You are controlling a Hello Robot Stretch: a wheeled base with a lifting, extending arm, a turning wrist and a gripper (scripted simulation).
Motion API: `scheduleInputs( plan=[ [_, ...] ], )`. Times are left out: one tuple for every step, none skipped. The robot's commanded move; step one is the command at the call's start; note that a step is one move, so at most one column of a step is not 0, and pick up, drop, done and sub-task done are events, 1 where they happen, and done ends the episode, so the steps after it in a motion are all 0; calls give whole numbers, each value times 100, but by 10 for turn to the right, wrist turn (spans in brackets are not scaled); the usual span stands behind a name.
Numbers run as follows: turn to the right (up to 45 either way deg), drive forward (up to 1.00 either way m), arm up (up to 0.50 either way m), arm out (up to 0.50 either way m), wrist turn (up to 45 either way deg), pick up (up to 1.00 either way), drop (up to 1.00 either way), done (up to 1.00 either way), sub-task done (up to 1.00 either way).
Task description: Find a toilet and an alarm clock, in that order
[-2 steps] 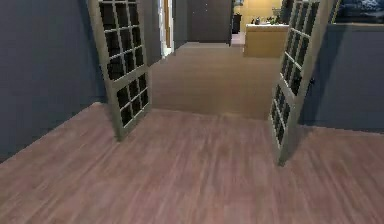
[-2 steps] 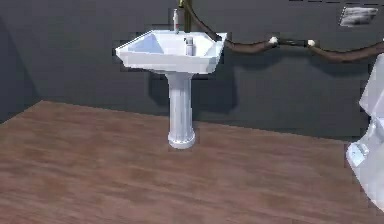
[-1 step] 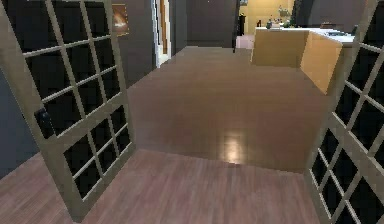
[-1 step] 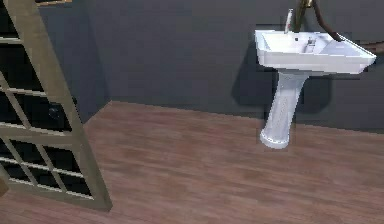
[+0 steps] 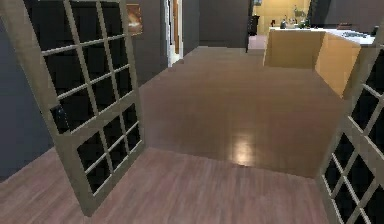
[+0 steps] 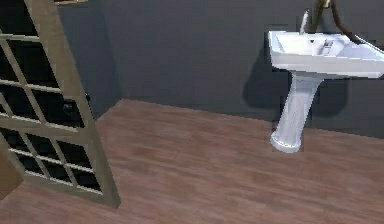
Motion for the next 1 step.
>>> scheduleInputs(
  plan=[
    [0,45,0,0,0,0,0,0,0]
  ],
)
